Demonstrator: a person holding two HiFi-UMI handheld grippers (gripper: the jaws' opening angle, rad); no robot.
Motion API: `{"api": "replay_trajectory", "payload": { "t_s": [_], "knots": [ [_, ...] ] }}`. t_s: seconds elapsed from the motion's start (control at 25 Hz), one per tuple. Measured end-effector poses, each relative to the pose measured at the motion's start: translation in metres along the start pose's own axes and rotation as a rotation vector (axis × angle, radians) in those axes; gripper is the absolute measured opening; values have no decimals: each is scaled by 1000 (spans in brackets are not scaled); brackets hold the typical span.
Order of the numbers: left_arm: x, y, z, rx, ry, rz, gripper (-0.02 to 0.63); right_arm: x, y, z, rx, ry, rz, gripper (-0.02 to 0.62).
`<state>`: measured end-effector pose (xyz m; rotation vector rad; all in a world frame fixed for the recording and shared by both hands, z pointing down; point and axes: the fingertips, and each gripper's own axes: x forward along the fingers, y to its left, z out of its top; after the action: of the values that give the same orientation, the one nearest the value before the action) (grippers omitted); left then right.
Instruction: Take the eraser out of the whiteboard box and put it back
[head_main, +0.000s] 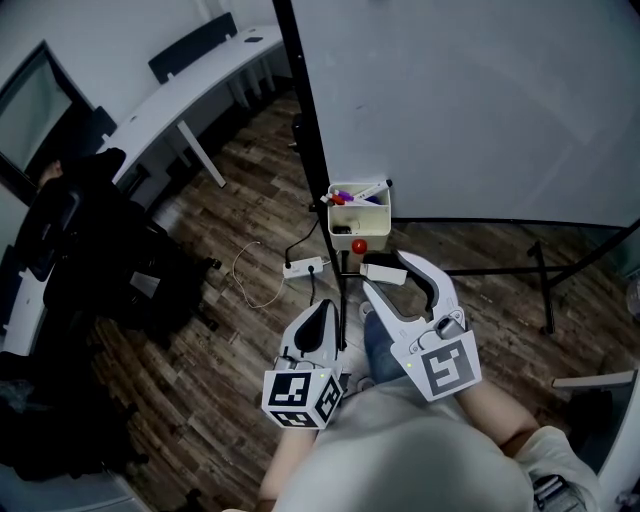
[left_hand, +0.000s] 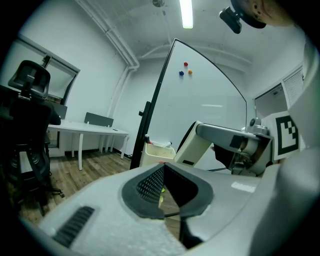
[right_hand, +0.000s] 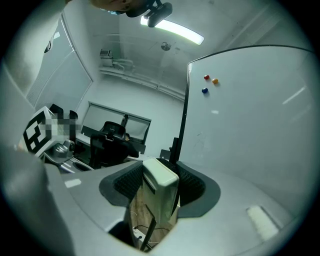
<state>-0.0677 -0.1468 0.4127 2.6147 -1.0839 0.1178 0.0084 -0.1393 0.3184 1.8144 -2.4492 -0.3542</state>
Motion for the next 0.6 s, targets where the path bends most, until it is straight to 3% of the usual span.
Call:
{"api": "replay_trajectory", "payload": {
  "t_s": [0.36, 0.6],
  "knots": [
    [0, -5, -4, 42, 15, -6, 0, -5, 2, -2, 21, 4, -4, 215],
    [0, -4, 1, 21, 0, -8, 2, -4, 0, -2, 19, 7, -1, 215]
  ]
}}
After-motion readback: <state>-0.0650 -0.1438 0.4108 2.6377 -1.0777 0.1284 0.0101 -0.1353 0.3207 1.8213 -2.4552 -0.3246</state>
